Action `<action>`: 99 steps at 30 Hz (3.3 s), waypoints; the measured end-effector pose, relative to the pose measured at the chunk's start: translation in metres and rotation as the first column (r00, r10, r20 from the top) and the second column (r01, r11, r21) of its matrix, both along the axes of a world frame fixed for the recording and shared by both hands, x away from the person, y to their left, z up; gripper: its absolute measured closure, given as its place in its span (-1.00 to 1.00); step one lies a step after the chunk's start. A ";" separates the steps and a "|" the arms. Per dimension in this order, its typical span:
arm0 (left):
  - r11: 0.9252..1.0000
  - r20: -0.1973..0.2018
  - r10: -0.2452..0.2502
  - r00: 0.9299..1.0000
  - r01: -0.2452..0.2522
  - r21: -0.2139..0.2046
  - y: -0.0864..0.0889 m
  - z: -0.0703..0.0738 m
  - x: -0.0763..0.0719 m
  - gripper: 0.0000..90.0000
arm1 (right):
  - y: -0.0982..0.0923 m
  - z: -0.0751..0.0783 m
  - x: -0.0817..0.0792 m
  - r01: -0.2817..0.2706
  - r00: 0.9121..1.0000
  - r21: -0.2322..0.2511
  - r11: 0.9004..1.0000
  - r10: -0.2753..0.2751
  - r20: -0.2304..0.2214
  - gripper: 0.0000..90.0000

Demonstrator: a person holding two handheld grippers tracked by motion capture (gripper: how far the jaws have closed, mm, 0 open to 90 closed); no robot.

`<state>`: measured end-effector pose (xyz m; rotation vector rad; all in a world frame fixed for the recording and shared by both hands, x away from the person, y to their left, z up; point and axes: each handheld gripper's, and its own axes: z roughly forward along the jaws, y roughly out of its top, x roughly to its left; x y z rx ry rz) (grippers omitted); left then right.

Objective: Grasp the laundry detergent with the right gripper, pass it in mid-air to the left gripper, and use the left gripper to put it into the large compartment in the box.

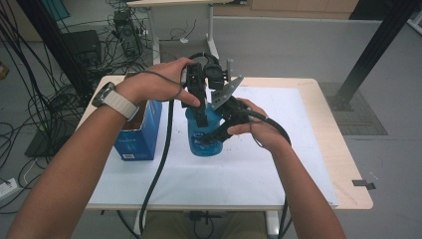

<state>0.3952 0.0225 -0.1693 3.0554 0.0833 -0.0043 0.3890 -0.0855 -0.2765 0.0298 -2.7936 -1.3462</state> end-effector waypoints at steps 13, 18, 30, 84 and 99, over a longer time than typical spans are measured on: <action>1.000 -0.003 -0.004 1.000 0.004 -0.012 -0.001 -0.003 0.001 -0.77 | 0.000 0.001 0.000 -0.018 1.000 0.013 1.000 0.018 0.013 -0.04; 1.000 -0.007 -0.006 1.000 0.006 -0.005 -0.002 -0.005 0.000 -0.77 | -0.001 0.002 0.000 -0.008 1.000 0.017 1.000 0.008 0.016 -0.04; 1.000 -0.020 -0.014 1.000 0.014 -0.013 -0.001 -0.008 -0.001 -0.67 | -0.001 0.002 -0.001 -0.005 1.000 0.011 1.000 0.005 0.020 -0.03; 0.997 -0.048 -0.047 0.998 0.045 -0.058 0.002 -0.011 -0.007 -0.16 | -0.003 0.001 -0.002 0.019 1.000 0.014 1.000 -0.019 -0.016 -0.03; 0.997 -0.052 -0.042 0.998 0.038 -0.073 0.003 -0.010 -0.009 -0.16 | -0.004 0.001 -0.004 0.008 1.000 0.021 1.000 -0.008 -0.011 -0.03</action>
